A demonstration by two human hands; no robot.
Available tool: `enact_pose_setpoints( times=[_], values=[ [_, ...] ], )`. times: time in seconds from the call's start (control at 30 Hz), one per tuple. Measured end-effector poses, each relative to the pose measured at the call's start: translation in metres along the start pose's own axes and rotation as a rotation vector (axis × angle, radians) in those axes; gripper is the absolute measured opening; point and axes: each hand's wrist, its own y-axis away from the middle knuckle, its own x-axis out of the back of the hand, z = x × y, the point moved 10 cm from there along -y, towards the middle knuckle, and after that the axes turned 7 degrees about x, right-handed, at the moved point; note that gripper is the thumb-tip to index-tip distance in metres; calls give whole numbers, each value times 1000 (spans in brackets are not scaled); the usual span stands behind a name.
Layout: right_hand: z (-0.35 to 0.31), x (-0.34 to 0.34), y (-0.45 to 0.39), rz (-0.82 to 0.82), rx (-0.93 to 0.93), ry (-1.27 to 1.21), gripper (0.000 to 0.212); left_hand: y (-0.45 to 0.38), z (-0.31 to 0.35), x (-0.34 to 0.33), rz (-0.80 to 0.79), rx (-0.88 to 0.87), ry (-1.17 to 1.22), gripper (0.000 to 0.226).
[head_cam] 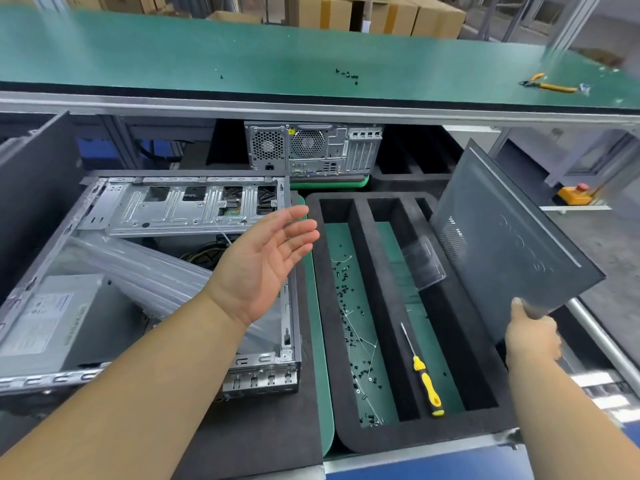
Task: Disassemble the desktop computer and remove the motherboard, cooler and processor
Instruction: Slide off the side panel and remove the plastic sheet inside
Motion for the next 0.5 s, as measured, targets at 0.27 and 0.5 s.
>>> enact_pose_setpoints(
  times=[0.27,0.5],
  values=[
    [-29,-27,2,-192,-9,-22,62,2,0,-2,12,-1,9,42],
    [-58,-69,9,-375,-45,-215,48,8,10,11,53,-38,22,39]
  ],
)
